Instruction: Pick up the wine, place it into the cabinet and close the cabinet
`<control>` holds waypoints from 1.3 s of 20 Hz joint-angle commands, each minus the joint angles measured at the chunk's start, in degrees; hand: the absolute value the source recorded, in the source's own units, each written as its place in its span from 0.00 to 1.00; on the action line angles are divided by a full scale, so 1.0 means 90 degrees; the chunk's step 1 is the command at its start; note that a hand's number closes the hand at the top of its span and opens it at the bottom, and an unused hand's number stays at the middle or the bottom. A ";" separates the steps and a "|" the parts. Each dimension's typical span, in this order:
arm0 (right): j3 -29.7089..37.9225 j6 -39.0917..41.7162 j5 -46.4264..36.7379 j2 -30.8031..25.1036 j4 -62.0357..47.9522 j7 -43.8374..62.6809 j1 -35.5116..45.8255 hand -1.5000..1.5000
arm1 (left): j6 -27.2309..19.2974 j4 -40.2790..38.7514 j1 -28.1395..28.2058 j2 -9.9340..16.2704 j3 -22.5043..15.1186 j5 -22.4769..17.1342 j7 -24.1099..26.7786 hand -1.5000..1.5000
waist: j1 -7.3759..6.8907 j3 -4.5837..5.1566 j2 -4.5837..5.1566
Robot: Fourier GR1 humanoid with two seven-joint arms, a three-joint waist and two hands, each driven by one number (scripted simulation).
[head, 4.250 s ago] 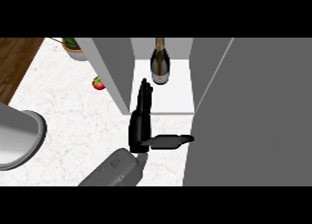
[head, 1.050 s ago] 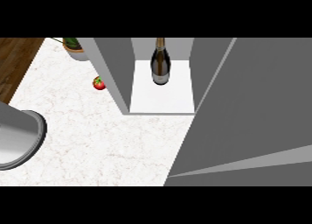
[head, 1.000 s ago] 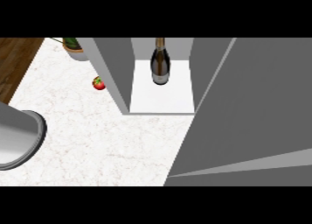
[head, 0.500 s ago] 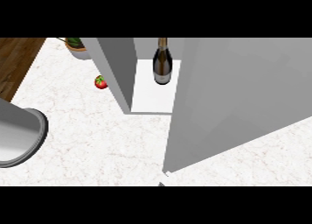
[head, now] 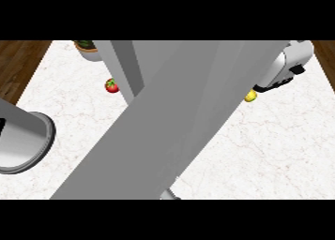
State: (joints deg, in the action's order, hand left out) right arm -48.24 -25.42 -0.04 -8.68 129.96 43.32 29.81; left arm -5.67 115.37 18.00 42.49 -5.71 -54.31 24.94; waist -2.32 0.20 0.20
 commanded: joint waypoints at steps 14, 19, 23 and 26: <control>0.2029 0.0058 0.0908 0.0962 -0.5122 -0.1307 0.4405 1.00 | -0.0265 -0.0104 -0.0247 -0.0634 -0.0237 0.0517 -0.0162 0.00 | 0.0092 -0.0013 0.0005; 0.2301 -0.0086 0.1310 0.0964 -0.6371 -0.1926 0.4733 1.00 | 0.0065 -0.0589 -0.0543 -0.0562 0.0312 0.0241 -0.0396 0.00 | 0.0061 -0.0012 0.0013; 0.3148 0.0965 0.1377 0.0922 -0.6960 -0.2508 0.4426 1.00 | 0.0012 -0.0292 -0.0390 -0.0624 0.0404 0.0395 -0.0483 0.00 | 0.0125 -0.0020 0.0000; 0.3460 0.1363 0.1463 0.0652 -0.7516 -0.2750 0.4771 1.00 | -0.0208 -0.0113 -0.0454 -0.0786 0.0093 0.0606 -0.0605 0.00 | 0.0124 -0.0021 0.0011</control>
State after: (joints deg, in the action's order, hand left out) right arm -22.22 -17.06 12.73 0.00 70.03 21.73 70.72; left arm -5.78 112.60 14.63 36.43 -3.84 -49.70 21.35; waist -1.54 0.16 -0.55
